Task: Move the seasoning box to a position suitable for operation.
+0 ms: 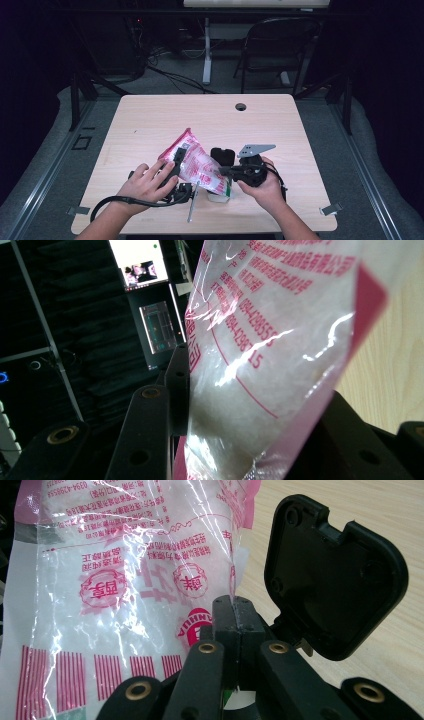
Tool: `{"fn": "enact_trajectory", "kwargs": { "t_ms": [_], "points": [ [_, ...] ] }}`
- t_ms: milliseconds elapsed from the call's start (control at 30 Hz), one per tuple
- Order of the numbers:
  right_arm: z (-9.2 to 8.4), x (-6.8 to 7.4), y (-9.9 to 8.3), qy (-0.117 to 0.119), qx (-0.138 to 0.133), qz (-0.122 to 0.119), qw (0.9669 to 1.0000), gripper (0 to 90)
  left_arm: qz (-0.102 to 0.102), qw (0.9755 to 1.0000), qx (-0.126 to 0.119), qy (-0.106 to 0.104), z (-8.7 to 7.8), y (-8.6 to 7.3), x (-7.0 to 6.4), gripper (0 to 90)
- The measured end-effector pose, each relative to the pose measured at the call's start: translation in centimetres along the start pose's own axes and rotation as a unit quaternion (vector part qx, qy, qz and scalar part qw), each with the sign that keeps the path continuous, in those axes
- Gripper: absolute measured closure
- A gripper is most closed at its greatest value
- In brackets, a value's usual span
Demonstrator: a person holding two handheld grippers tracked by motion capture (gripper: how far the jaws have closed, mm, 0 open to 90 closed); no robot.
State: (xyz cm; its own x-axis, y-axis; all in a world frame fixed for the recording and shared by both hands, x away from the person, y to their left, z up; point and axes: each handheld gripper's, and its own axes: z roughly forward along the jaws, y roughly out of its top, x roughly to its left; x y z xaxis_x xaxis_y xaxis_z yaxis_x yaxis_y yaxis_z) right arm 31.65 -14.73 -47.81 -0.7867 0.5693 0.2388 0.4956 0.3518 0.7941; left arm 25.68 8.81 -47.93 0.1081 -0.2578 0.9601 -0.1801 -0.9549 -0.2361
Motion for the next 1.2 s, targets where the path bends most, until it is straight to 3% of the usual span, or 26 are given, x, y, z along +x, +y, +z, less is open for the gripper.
{"fn": "enact_trajectory", "kwargs": {
  "t_ms": [567, 667, 733, 1200],
  "points": [
    [0.07, -0.01, -0.18, -0.001, -0.001, 0.001, 1.0000, 90.0, 0.002, 1.0000, 0.002, -0.003, -0.12, 0.15, 0.02, 63.6],
    [0.05, -0.02, -0.21, -0.001, -0.003, 0.003, 1.0000, 90.0, 0.007, 0.9999, -0.002, 0.007, -0.11, 0.20, 0.02, 63.9],
    [0.02, -0.10, -0.24, -0.001, -0.002, 0.002, 1.0000, 90.0, 0.006, 1.0000, 0.001, -0.002, -0.14, 0.22, 0.02, 64.2],
    [0.09, -0.11, -0.29, 0.000, 0.000, 0.002, 1.0000, 90.0, 0.009, 1.0000, 0.001, 0.000, -0.23, 0.24, 0.02, 64.8]
  ]
}}
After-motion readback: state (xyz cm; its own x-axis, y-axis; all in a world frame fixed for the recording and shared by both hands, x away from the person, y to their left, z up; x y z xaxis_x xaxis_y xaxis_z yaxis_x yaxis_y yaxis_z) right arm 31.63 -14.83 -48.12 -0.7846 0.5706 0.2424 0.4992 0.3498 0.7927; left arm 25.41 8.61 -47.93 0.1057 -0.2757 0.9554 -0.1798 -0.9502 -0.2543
